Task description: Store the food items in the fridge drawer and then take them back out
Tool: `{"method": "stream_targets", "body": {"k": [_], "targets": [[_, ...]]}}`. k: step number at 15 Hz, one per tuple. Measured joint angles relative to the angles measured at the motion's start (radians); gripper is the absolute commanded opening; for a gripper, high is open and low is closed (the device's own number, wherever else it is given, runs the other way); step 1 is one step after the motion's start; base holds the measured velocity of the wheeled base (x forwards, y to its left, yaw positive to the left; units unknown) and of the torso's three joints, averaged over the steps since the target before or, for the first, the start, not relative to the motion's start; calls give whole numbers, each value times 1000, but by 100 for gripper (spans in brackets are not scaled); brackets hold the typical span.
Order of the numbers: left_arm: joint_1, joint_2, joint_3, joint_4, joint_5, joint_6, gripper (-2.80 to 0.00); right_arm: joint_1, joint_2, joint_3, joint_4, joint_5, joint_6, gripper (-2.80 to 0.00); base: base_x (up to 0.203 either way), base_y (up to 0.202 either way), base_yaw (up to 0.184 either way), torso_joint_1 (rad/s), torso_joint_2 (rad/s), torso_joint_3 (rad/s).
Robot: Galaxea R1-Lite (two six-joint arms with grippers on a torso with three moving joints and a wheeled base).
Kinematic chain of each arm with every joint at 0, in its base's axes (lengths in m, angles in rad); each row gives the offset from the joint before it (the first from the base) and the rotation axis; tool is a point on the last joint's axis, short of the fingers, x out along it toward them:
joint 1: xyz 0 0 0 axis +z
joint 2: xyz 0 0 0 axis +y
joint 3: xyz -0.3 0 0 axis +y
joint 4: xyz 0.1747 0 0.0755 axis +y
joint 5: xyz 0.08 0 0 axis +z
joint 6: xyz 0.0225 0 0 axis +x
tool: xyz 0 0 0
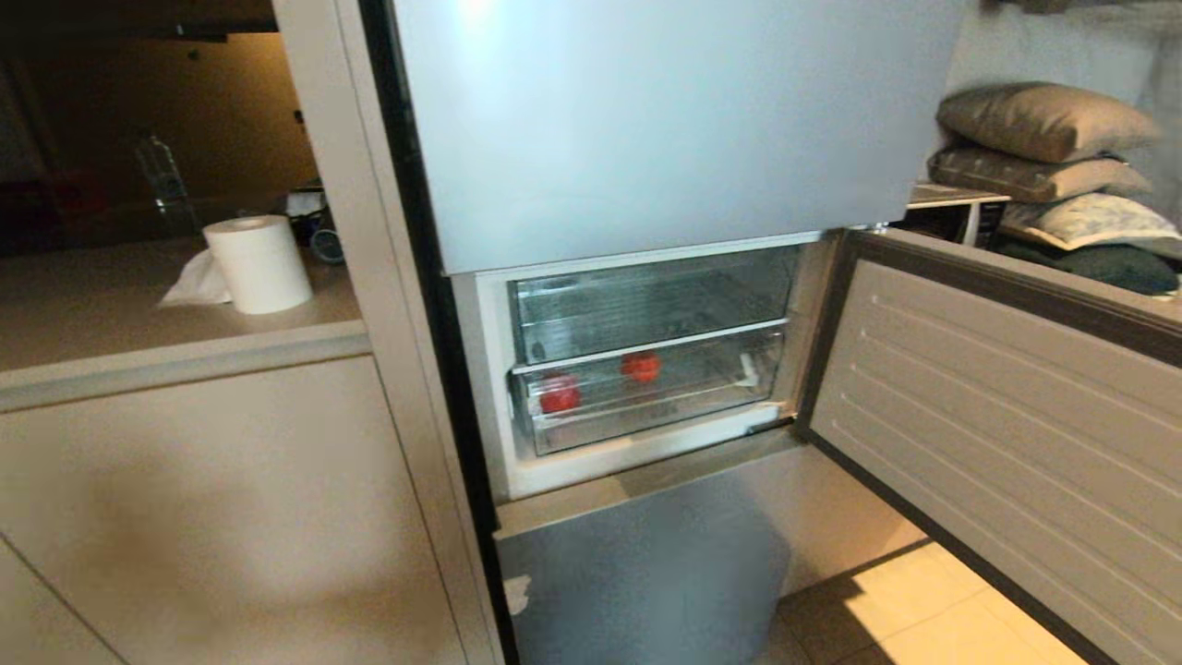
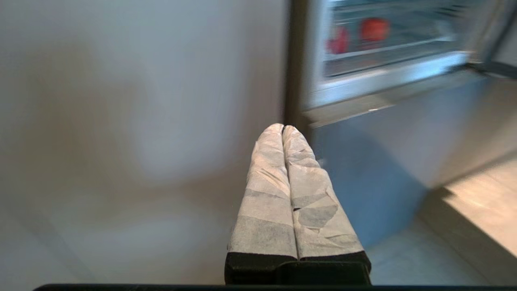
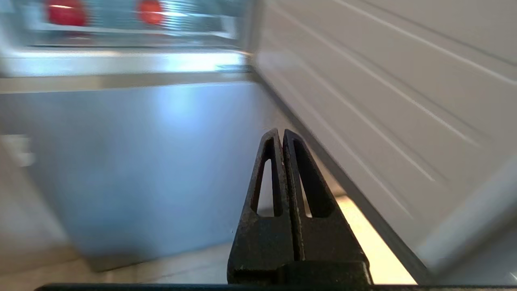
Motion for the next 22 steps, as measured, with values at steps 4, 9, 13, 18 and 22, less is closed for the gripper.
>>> {"method": "stream_targets", "body": {"k": [4, 9, 13, 18, 22], "targets": [[0, 0, 0, 0, 0, 0, -280, 0, 0, 0, 0, -1, 2, -280, 1, 8, -181, 2, 6, 4], [0, 0, 0, 0, 0, 0, -280, 0, 0, 0, -1, 0, 32, -280, 0, 6, -138, 1, 1, 0], [0, 0, 0, 0, 0, 0, -280, 0, 0, 0, -2, 1, 34, -280, 0, 0, 0, 0, 0, 0], [0, 0, 0, 0, 0, 0, -280, 0, 0, 0, -2, 3, 31, -280, 0, 0, 0, 0, 0, 0], [0, 0, 0, 0, 0, 0, -280, -2, 33, -34, -34, -34, 70, -280, 0, 0, 0, 0, 0, 0]]}}
